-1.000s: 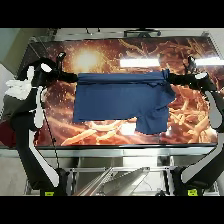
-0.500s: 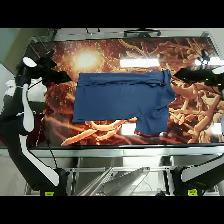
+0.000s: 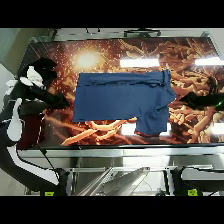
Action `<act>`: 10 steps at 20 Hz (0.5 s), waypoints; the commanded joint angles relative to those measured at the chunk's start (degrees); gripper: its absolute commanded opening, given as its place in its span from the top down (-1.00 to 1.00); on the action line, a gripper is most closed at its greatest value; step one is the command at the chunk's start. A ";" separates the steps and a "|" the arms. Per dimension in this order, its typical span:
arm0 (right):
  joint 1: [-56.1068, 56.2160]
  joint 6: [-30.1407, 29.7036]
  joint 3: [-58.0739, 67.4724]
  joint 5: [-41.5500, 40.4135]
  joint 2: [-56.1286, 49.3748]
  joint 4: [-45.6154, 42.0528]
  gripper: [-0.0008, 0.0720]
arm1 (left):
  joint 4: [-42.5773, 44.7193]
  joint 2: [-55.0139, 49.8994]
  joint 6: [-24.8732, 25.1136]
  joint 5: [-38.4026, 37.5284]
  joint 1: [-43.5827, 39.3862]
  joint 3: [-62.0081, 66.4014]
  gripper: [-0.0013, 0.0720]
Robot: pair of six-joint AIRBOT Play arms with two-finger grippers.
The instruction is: Fold the shirts.
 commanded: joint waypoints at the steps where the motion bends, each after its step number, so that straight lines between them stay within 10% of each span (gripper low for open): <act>1: -0.72 -1.88 -7.85 -1.07 1.70 0.96 -0.06 | -0.24 2.25 0.98 6.25 0.33 -11.61 0.05; 10: 3.58 -2.10 -8.15 -1.70 -1.29 1.51 -0.30 | -6.58 2.16 5.51 10.25 -8.02 -15.50 0.15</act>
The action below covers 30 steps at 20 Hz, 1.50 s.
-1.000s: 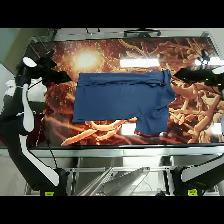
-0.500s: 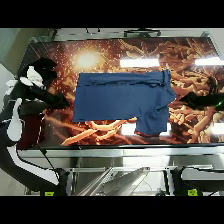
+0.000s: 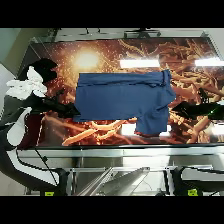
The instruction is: Fold the shirts.
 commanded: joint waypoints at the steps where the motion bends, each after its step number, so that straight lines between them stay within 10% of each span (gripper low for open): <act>1: 2.54 -0.39 -0.26 -0.83 -2.40 0.11 -0.30 | -0.26 -0.07 0.87 1.27 -2.86 -0.63 0.62; 2: 3.28 -0.57 -0.26 -1.25 -3.26 0.13 -0.30 | -0.28 0.00 0.85 1.25 -2.80 -0.63 0.94; 8: 4.37 -4.90 0.00 -5.22 -6.38 6.64 -0.29 | -0.35 0.00 -0.24 0.39 -0.79 -0.63 0.94; 12: 4.31 -7.04 2.01 -3.63 -6.27 12.41 0.92 | -0.42 0.04 -0.44 0.15 -0.55 -0.63 0.92; 23: 4.26 17.00 -9.09 0.96 24.44 -16.92 0.93 | 0.11 10.95 0.59 -2.25 10.10 -9.60 0.92; 30: 4.37 16.83 -9.20 3.82 44.50 -7.08 0.92 | -0.42 26.49 1.22 -3.17 13.00 -16.55 0.92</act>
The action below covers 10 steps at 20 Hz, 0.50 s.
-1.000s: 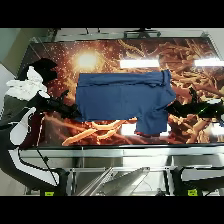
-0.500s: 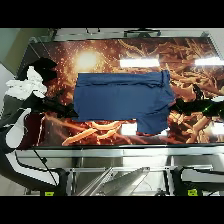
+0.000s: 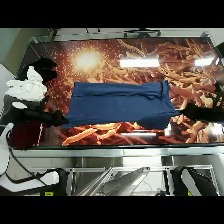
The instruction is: Fold the shirts.
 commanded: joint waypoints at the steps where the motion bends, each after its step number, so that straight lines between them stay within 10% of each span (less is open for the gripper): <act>1: 0.11 0.72 -0.33 -0.37 6.49 2.34 0.92 | -0.20 6.88 -0.90 0.20 0.37 0.57 0.91; 10: 3.89 -15.32 10.14 -12.76 -19.74 15.85 0.92 | 0.48 -9.51 -3.43 0.17 -9.16 29.00 0.93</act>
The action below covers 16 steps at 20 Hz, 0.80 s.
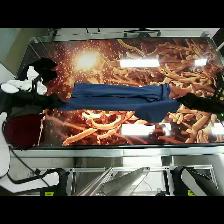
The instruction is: Fold the shirts.
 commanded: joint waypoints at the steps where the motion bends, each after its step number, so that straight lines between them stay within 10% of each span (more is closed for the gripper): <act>1: 1.86 -5.73 7.96 -3.74 -13.42 2.64 0.92 | 0.48 -9.38 -1.16 0.81 -3.41 11.45 0.95; 16: 8.24 -11.04 20.63 -13.33 -39.47 -3.15 0.92 | 5.99 -34.18 -4.96 -0.20 -7.19 30.95 0.91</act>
